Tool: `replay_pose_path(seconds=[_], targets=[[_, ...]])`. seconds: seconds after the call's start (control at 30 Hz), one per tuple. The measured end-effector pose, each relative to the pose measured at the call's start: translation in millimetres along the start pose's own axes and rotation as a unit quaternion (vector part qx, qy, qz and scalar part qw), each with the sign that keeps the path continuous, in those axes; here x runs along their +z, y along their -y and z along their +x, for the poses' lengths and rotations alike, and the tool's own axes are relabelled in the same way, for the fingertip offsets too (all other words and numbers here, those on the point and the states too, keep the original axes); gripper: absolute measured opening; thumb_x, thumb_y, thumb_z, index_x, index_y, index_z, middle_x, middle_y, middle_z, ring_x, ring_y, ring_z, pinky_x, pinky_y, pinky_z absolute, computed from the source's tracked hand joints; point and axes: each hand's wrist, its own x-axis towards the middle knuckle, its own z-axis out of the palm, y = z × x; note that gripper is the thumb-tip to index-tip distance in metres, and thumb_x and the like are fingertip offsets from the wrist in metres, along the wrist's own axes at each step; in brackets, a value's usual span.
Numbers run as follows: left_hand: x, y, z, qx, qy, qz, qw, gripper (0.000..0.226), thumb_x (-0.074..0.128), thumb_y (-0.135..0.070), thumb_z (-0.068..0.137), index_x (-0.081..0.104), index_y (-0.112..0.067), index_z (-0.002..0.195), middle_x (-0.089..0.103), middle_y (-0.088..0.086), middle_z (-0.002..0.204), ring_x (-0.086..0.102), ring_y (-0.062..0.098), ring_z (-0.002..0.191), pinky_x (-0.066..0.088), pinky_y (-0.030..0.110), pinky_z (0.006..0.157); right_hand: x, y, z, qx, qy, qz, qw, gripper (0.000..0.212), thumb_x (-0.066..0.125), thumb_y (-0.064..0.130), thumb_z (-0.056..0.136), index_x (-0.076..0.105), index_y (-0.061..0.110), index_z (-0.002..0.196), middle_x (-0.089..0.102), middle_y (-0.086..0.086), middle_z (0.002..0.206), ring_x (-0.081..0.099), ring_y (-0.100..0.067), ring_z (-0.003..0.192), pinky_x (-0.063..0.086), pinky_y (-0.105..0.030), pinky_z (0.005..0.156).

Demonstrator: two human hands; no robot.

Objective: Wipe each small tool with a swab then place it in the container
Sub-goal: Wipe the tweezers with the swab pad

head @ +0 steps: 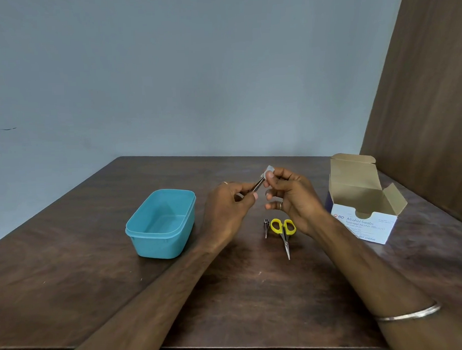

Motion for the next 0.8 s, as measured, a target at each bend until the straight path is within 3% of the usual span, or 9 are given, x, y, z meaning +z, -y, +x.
replay_pose_path(seconds=[0.13, 0.33, 0.43, 0.57, 0.67, 0.8], targets=[[-6, 0, 2, -0.026, -0.076, -0.062, 0.995, 0.018, 0.071, -0.026, 0.087, 0.074, -0.026, 0.105, 0.072, -0.015, 0.088, 0.066, 0.002, 0.078, 0.060, 0.037, 0.075, -2, 2, -1, -0.007, -0.013, -0.027, 1.000, 0.007, 0.066, 0.014, 0.093, 0.070, 0.009, 0.095, 0.063, -0.003, 0.079, 0.054, -0.017, 0.059, 0.050, -0.033, 0.054], [-7, -4, 0, -0.016, -0.156, -0.095, 0.983, 0.022, 0.075, -0.023, 0.084, 0.073, -0.022, 0.105, 0.074, -0.004, 0.092, 0.069, 0.012, 0.078, 0.061, 0.039, 0.073, -4, 5, -2, -0.069, -0.008, -0.194, 0.978, 0.007, 0.069, 0.008, 0.091, 0.074, 0.012, 0.089, 0.066, -0.007, 0.084, 0.054, -0.015, 0.055, 0.050, -0.031, 0.052], [-7, -2, 1, -0.012, -0.157, -0.095, 0.983, 0.021, 0.076, -0.021, 0.082, 0.073, -0.023, 0.103, 0.075, -0.003, 0.089, 0.070, 0.011, 0.078, 0.061, 0.040, 0.073, -4, 3, -2, -0.097, 0.014, -0.292, 0.951, 0.006, 0.073, 0.010, 0.088, 0.076, 0.015, 0.089, 0.072, 0.001, 0.078, 0.055, -0.015, 0.056, 0.050, -0.031, 0.054], [-7, 0, 0, 0.020, -0.134, -0.040, 0.990, 0.024, 0.077, -0.023, 0.082, 0.074, -0.020, 0.105, 0.074, -0.007, 0.092, 0.069, 0.002, 0.081, 0.061, 0.037, 0.073, -1, 2, -3, -0.122, 0.052, -0.397, 0.908, 0.005, 0.077, 0.015, 0.085, 0.076, 0.019, 0.087, 0.064, 0.023, 0.059, 0.054, -0.001, 0.051, 0.048, -0.026, 0.056], [-7, 0, -1, 0.047, -0.124, 0.001, 0.991, 0.022, 0.076, -0.023, 0.083, 0.075, -0.019, 0.104, 0.074, -0.007, 0.094, 0.065, -0.007, 0.077, 0.060, 0.032, 0.073, 4, 4, -5, -0.136, 0.060, -0.401, 0.904, 0.008, 0.077, 0.012, 0.085, 0.075, 0.020, 0.085, 0.061, 0.027, 0.058, 0.053, 0.004, 0.051, 0.043, -0.021, 0.056], [-7, 0, -1, 0.057, -0.118, 0.010, 0.991, 0.020, 0.075, -0.024, 0.083, 0.075, -0.018, 0.102, 0.074, -0.009, 0.092, 0.067, -0.001, 0.079, 0.060, 0.032, 0.071, 6, 4, -5, -0.150, 0.064, -0.397, 0.903, 0.020, 0.078, 0.012, 0.084, 0.070, 0.030, 0.080, 0.061, 0.030, 0.061, 0.055, 0.006, 0.056, 0.037, -0.021, 0.060]])
